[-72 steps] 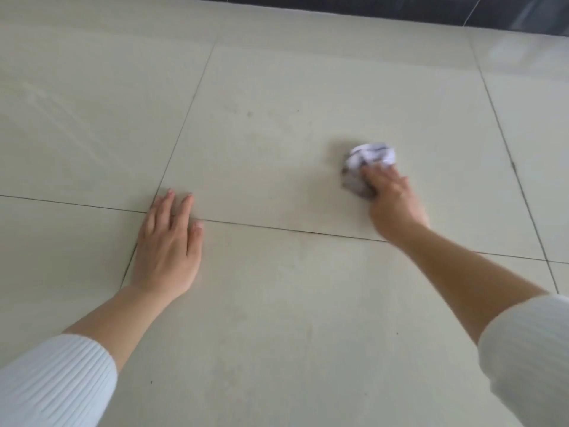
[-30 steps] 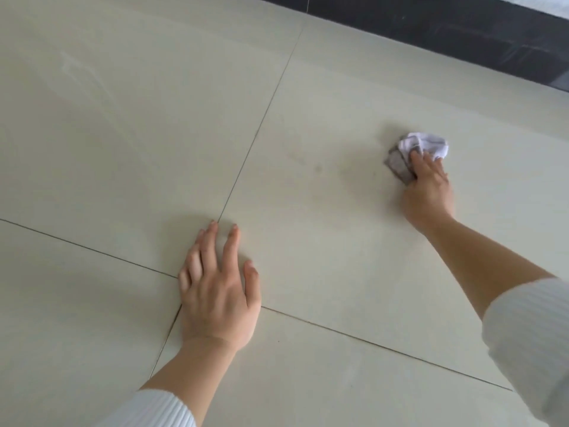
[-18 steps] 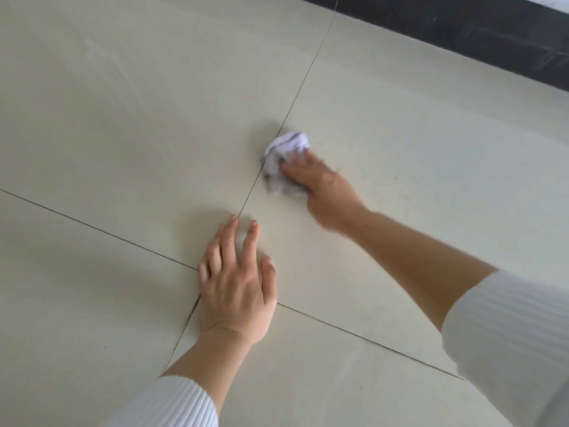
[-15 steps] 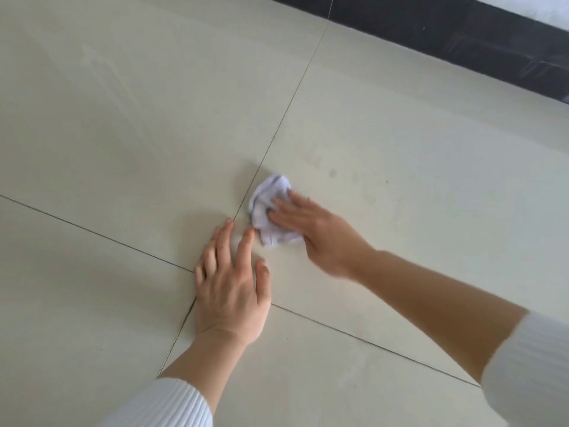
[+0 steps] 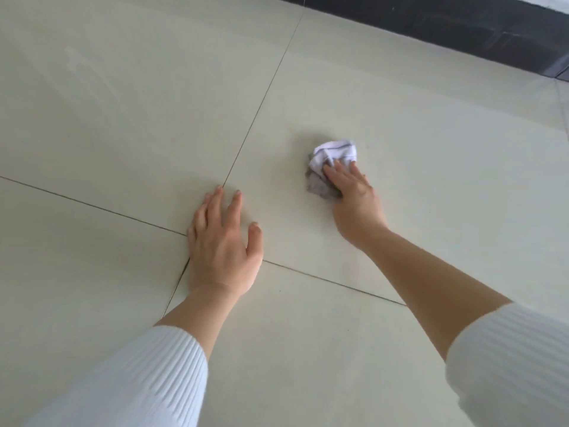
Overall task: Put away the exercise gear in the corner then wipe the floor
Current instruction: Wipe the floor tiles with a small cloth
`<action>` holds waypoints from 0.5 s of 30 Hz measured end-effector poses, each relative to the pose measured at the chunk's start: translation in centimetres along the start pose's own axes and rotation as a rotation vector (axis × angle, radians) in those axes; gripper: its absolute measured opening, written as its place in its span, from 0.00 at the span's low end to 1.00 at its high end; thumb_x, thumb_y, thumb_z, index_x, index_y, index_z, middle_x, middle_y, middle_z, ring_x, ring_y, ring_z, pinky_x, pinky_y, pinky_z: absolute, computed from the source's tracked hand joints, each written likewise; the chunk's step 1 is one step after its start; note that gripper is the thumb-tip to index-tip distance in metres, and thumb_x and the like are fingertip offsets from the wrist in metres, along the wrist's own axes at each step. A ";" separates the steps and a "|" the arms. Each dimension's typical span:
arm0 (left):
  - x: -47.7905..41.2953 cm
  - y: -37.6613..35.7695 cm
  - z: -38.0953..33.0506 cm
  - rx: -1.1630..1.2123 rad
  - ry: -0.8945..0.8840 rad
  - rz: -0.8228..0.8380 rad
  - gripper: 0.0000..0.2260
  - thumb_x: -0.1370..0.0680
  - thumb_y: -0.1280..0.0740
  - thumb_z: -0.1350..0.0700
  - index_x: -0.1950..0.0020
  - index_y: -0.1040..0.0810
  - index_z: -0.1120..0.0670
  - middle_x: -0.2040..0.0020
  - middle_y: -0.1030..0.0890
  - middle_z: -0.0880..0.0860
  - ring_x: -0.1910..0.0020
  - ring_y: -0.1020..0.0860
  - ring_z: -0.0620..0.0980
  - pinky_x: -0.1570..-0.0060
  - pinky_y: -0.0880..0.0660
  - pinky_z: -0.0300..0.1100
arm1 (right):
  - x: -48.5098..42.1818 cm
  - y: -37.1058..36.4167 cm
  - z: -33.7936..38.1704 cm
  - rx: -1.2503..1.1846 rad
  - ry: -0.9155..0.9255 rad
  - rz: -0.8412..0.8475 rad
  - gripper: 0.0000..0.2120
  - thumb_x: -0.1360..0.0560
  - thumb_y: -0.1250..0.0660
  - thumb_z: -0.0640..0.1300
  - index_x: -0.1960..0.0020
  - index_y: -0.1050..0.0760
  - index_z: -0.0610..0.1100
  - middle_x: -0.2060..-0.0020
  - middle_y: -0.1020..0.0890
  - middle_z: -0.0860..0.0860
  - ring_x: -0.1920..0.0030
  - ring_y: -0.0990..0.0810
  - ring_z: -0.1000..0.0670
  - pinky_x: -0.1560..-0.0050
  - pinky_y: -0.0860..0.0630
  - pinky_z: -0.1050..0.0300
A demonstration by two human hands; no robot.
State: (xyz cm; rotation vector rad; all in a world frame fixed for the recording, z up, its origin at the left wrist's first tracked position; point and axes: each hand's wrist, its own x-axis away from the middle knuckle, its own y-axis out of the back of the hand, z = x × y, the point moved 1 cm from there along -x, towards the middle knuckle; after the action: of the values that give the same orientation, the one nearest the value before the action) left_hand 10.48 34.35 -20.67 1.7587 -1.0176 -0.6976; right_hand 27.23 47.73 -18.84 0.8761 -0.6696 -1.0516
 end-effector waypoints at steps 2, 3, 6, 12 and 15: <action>0.1 0.4 0.2 0.056 -0.019 0.013 0.31 0.26 0.49 0.39 0.25 0.37 0.51 0.23 0.42 0.53 0.25 0.46 0.53 0.28 0.47 0.51 | 3.3 -1.4 1.8 -0.015 0.173 0.071 0.36 0.31 0.48 0.25 0.27 0.34 0.48 0.26 0.36 0.53 0.23 0.46 0.50 0.25 0.49 0.57; 0.0 0.5 0.3 0.092 -0.024 0.024 0.33 0.27 0.51 0.37 0.25 0.37 0.51 0.22 0.43 0.52 0.24 0.47 0.52 0.27 0.48 0.50 | 5.0 -1.9 2.2 -0.021 0.232 0.081 0.36 0.32 0.48 0.26 0.28 0.32 0.47 0.27 0.34 0.53 0.24 0.45 0.49 0.25 0.48 0.58; -0.6 1.0 0.9 0.149 -0.041 0.097 0.35 0.28 0.52 0.35 0.25 0.38 0.51 0.21 0.46 0.53 0.23 0.50 0.51 0.26 0.52 0.47 | 10.9 -3.3 2.7 -0.043 0.343 0.110 0.35 0.33 0.56 0.34 0.31 0.28 0.46 0.30 0.30 0.52 0.25 0.39 0.48 0.26 0.45 0.56; 3.1 2.0 3.3 -0.080 -0.174 0.298 0.34 0.22 0.48 0.38 0.21 0.54 0.50 0.21 0.60 0.55 0.23 0.61 0.51 0.26 0.62 0.45 | 25.3 -5.7 3.1 -0.062 0.664 0.258 0.31 0.33 0.48 0.38 0.33 0.27 0.52 0.31 0.28 0.57 0.26 0.37 0.51 0.27 0.39 0.54; 7.6 2.1 3.7 -0.096 -0.159 0.276 0.36 0.25 0.54 0.35 0.21 0.54 0.53 0.22 0.60 0.59 0.23 0.61 0.54 0.26 0.61 0.46 | 25.8 -3.9 0.9 0.062 0.849 0.355 0.32 0.32 0.48 0.38 0.30 0.30 0.50 0.29 0.30 0.56 0.26 0.39 0.52 0.26 0.42 0.54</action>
State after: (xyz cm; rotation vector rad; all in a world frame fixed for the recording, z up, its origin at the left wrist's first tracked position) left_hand 10.53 25.66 -20.25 1.4619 -1.2846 -0.7052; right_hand 34.03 22.60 -20.17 1.0992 -0.1209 -0.2771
